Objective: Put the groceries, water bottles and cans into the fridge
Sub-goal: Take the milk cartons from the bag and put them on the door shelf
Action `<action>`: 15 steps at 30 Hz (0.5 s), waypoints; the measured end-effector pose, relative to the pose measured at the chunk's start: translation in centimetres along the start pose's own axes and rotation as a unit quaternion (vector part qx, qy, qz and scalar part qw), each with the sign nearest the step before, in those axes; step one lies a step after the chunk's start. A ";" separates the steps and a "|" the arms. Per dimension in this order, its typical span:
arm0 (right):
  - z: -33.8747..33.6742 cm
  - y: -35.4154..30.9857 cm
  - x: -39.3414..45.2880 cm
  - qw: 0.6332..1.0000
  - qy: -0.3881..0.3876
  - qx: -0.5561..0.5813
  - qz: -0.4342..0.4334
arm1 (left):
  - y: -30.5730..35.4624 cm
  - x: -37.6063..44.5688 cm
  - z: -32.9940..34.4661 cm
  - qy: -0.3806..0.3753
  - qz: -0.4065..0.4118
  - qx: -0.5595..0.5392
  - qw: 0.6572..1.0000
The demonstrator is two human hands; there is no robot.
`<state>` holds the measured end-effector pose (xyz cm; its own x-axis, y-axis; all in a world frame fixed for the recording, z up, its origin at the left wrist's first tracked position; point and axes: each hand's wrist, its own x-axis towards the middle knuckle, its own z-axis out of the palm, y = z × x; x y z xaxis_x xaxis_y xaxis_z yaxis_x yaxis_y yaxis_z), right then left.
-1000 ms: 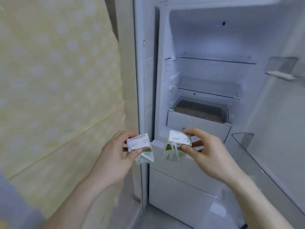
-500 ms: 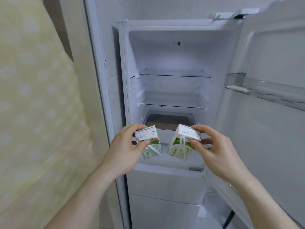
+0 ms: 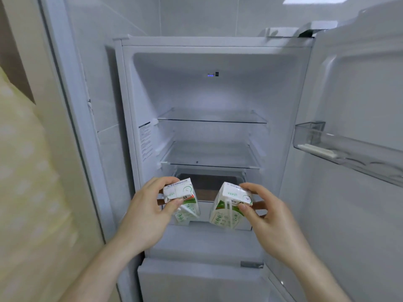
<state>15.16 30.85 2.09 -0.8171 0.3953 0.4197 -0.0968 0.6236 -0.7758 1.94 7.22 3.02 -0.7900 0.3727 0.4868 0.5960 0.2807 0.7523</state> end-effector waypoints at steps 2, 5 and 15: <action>0.5 0.9 1.0 1.000 0.005 0.001 0.003 | -0.9 1.1 0.7 0.002 -0.006 0.004 1.000; 0.9 1.8 1.6 1.000 0.005 -0.003 0.019 | -2.0 2.5 1.6 -0.010 -0.011 0.009 1.000; -1.9 2.5 0.3 0.993 0.068 -0.008 0.101 | -2.8 6.0 6.0 -0.109 0.026 -0.035 0.993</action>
<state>15.70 33.82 1.17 -0.7344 0.5999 0.3173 0.0702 0.5323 -0.8437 -3.64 13.97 1.18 -0.7041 0.5696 0.4240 0.6176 0.1965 0.7616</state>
